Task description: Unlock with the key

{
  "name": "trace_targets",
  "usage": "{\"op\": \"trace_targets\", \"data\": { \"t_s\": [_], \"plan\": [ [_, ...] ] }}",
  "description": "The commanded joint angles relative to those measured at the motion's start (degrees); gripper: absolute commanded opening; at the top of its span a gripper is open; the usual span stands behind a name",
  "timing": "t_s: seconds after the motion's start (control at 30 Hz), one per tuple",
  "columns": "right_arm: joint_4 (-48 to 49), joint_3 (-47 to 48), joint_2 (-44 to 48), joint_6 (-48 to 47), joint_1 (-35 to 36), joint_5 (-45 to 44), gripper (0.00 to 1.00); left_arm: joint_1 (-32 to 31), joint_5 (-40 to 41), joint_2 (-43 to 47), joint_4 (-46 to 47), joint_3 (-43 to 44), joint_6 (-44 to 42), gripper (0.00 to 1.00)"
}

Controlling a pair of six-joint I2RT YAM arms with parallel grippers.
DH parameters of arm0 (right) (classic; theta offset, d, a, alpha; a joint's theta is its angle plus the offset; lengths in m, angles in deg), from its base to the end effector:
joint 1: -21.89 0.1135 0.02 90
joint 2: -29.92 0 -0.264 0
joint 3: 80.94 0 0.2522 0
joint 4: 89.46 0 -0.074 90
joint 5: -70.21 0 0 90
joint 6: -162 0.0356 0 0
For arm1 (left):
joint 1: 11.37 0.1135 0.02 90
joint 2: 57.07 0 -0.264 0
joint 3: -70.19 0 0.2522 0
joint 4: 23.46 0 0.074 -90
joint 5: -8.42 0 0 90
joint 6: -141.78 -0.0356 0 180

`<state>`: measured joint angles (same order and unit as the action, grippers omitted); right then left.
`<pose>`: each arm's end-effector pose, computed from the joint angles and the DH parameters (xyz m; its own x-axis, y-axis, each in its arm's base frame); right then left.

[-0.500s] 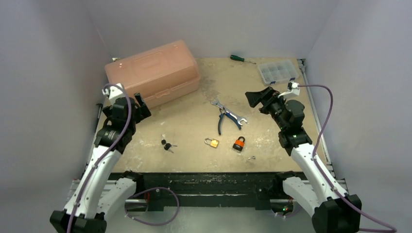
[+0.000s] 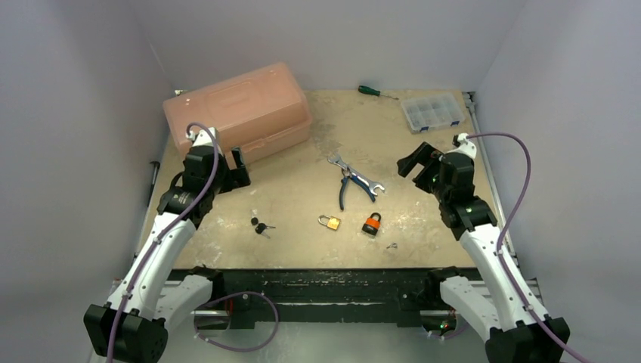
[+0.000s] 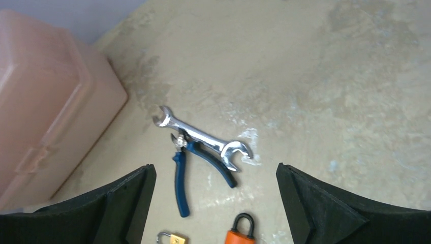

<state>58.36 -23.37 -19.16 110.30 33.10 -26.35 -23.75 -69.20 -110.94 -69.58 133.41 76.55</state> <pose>0.1937 0.0342 0.3063 -0.3654 0.5553 -0.7471 0.1732 0.8291 0.5315 0.1973 -0.0355 0.3026 -0.5483 -0.2986 -0.7811 -0.2071 0.9535 -0.2191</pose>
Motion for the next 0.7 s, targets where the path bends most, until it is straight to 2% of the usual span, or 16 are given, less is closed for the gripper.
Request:
{"op": "trace_targets", "data": {
  "t_s": [0.0,0.13,0.37,0.57,0.67],
  "plan": [
    [-9.0,3.0,1.5,-2.8,-0.1,-4.7,0.99,0.3,-5.5,2.5,3.7,-0.7,-2.5,0.99],
    [-13.7,3.2,0.5,-2.9,-0.1,-3.3,0.99,0.3,-8.6,3.7,4.4,-0.9,-3.2,0.99],
    [-15.5,0.3,-0.6,0.7,0.3,0.6,0.99,0.3,-11.9,3.9,5.0,-0.9,-3.8,0.95],
    [-14.8,-2.4,-3.2,6.6,4.3,2.5,0.99,0.3,-13.9,2.4,5.6,-0.9,-3.9,0.93],
    [-15.2,-3.0,-5.4,7.9,6.2,0.7,0.99,0.3,-15.5,1.5,5.9,-0.9,-4.3,0.91]
  ]
}}
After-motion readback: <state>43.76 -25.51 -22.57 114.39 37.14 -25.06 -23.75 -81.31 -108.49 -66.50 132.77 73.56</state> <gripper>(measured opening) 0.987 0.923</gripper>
